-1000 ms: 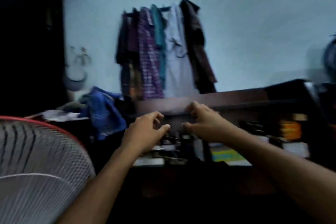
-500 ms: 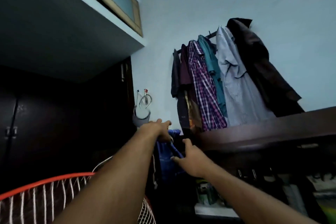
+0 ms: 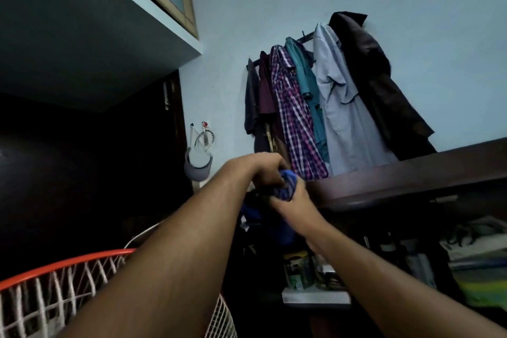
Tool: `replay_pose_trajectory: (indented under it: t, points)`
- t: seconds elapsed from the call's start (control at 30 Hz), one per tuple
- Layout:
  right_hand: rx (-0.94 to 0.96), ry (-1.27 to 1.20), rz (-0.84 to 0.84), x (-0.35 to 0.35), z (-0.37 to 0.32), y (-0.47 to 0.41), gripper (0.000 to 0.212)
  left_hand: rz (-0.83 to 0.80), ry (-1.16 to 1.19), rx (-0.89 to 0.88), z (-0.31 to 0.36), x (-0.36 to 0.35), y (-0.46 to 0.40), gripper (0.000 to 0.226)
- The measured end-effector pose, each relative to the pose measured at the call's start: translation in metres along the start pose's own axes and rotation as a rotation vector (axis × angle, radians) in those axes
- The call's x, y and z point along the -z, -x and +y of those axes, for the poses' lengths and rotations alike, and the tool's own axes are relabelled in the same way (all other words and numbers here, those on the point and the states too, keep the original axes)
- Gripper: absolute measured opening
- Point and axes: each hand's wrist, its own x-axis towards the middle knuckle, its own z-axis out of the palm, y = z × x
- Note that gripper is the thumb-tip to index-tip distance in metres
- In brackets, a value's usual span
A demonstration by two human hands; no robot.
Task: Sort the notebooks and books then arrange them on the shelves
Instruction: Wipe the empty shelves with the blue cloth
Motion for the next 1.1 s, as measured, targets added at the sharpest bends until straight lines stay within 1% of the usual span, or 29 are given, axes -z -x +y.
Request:
replay_pose_trajectory:
  t: [0.07, 0.1, 0.13, 0.2, 0.27, 0.33, 0.37, 0.43, 0.47, 0.53, 0.6, 0.7, 0.73, 0.8, 0.83, 0.93, 1.0, 1.03, 1.1]
  points:
    - [0.022, -0.128, 0.099, 0.033, -0.003, 0.010, 0.072, -0.020, 0.190, -0.135, 0.032, 0.001, -0.002, 0.017]
    - [0.024, -0.153, 0.145, 0.050, -0.004, 0.017, 0.064, -0.005, 0.273, -0.204, 0.048, -0.002, -0.004, 0.016]
    - [0.033, -0.141, 0.197, 0.073, -0.003, 0.028, 0.060, 0.021, 0.361, -0.273, 0.068, -0.011, -0.012, 0.017]
    - [0.024, -0.022, 0.300, 0.118, 0.002, 0.055, 0.060, 0.066, 0.581, -0.370, 0.114, -0.043, -0.021, 0.019]
    - [-0.002, 0.183, 0.421, 0.167, 0.016, 0.090, 0.062, 0.054, 0.852, -0.447, 0.172, -0.084, -0.021, 0.024]
    - [-0.066, 0.383, 0.522, 0.220, 0.035, 0.144, 0.060, -0.045, 1.098, -0.535, 0.240, -0.135, -0.012, 0.027]
    - [-0.098, 0.462, 0.532, 0.237, 0.042, 0.168, 0.058, -0.101, 1.183, -0.562, 0.264, -0.155, -0.005, 0.028]
    - [-0.225, 0.650, 0.556, 0.276, 0.059, 0.229, 0.056, -0.247, 1.308, -0.615, 0.319, -0.201, 0.011, 0.032]
    - [-0.289, 0.735, 0.568, 0.295, 0.070, 0.261, 0.056, -0.286, 1.318, -0.624, 0.347, -0.226, 0.019, 0.032]
    - [-0.387, 0.918, 0.551, 0.326, 0.091, 0.311, 0.059, -0.284, 1.274, -0.612, 0.381, -0.272, 0.027, 0.035]
    - [-0.585, 1.098, 0.472, 0.358, 0.115, 0.353, 0.065, -0.342, 1.191, -0.628, 0.407, -0.318, 0.034, 0.043]
    - [-0.883, 1.282, 0.332, 0.399, 0.150, 0.398, 0.063, -0.422, 1.039, -0.680, 0.432, -0.383, 0.034, 0.049]
    - [-0.960, 1.329, 0.270, 0.404, 0.161, 0.408, 0.068, -0.427, 0.985, -0.664, 0.433, -0.400, 0.033, 0.051]
    - [-1.083, 1.455, 0.123, 0.410, 0.189, 0.419, 0.098, -0.396, 0.889, -0.605, 0.429, -0.437, 0.023, 0.055]
    - [-1.129, 1.523, 0.082, 0.411, 0.202, 0.421, 0.107, -0.364, 0.842, -0.572, 0.426, -0.457, 0.016, 0.057]
    - [-1.146, 1.656, 0.098, 0.418, 0.229, 0.409, 0.110, -0.313, 0.706, -0.482, 0.423, -0.502, 0.005, 0.063]
    - [-1.160, 1.695, 0.091, 0.429, 0.246, 0.398, 0.113, -0.266, 0.659, -0.481, 0.425, -0.518, -0.001, 0.063]
    - [-1.177, 1.691, 0.101, 0.434, 0.251, 0.394, 0.109, -0.249, 0.642, -0.500, 0.425, -0.521, -0.003, 0.063]
    - [-1.227, 1.676, 0.131, 0.442, 0.259, 0.393, 0.090, -0.259, 0.657, -0.518, 0.426, -0.525, -0.004, 0.064]
